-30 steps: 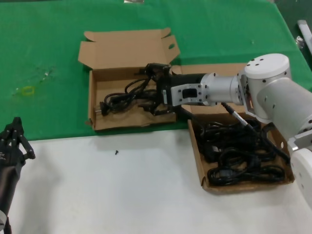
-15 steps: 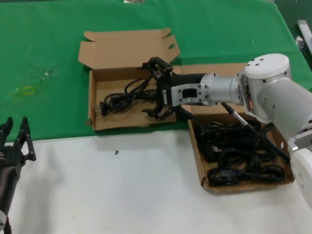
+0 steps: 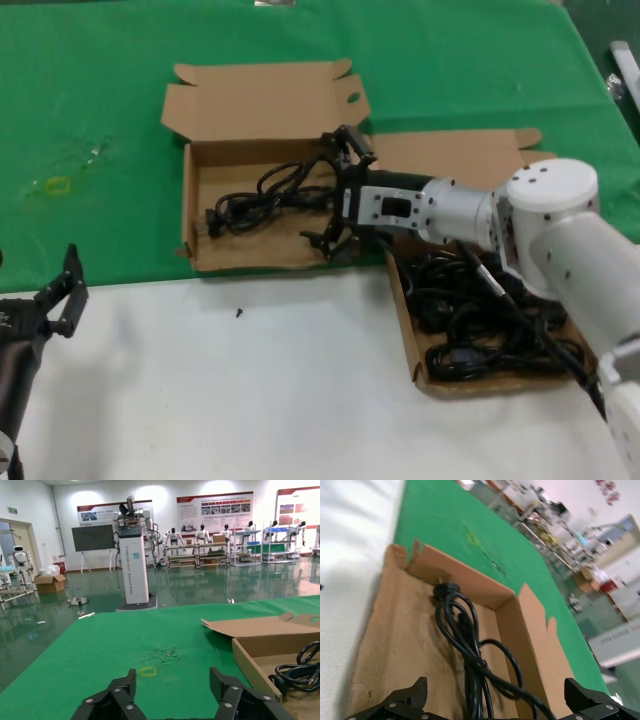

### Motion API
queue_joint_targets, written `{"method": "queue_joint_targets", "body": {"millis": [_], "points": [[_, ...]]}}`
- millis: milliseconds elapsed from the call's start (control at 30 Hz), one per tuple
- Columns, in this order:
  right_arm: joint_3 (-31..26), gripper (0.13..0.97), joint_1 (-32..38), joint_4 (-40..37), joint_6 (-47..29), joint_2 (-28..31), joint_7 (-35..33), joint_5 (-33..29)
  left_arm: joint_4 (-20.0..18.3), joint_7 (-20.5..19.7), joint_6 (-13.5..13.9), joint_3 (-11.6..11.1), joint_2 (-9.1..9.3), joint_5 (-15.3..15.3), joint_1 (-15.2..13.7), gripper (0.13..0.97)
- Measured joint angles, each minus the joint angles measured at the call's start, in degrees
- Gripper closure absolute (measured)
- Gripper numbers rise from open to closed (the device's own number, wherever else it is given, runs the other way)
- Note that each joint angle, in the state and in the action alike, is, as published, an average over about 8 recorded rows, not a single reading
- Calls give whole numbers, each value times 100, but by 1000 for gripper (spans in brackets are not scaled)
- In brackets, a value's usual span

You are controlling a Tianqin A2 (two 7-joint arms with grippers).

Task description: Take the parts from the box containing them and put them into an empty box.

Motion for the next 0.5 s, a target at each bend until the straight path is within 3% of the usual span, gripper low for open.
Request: {"method": "queue_joint_targets", "body": {"millis": [500], "points": [[338, 129, -1394, 1670, 903, 239, 1373, 225, 0, 0, 0, 0, 0, -1, 0, 369]]}}
